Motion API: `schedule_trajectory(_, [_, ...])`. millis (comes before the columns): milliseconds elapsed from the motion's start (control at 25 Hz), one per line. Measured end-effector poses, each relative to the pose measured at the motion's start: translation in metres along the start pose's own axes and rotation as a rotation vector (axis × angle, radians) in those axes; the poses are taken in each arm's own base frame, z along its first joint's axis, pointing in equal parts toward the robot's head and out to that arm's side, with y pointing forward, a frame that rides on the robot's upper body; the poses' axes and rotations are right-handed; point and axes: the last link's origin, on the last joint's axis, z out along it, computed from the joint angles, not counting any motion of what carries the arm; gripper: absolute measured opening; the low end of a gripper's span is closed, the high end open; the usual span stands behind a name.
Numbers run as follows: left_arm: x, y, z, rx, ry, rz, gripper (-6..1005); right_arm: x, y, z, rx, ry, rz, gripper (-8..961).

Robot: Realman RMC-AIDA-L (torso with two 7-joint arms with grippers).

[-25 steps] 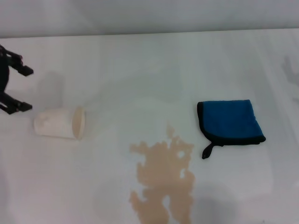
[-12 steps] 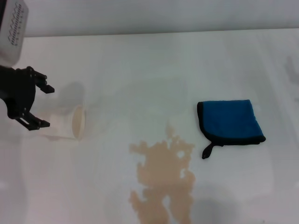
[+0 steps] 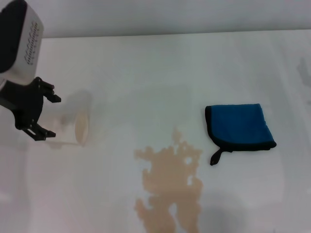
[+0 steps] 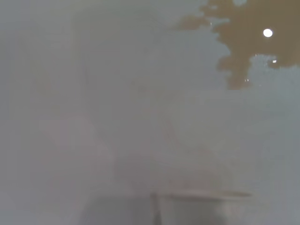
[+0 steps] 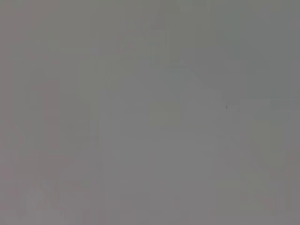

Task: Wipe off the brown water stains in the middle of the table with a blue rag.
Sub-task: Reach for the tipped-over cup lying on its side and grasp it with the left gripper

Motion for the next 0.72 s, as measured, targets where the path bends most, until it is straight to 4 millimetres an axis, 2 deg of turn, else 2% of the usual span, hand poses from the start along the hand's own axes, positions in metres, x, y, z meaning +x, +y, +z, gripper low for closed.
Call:
schedule_trajectory(280, [0.002, 0.005, 0.022, -0.010, 0.008, 0.000, 873, -0.001, 0.000, 0.004, 0.000, 0.004, -0.005, 856])
schedule_trajectory(720, [-0.001, 0.005, 0.028, 0.013, 0.005, -0.001, 873, -0.002, 0.000, 0.005, 0.000, 0.002, -0.007, 855])
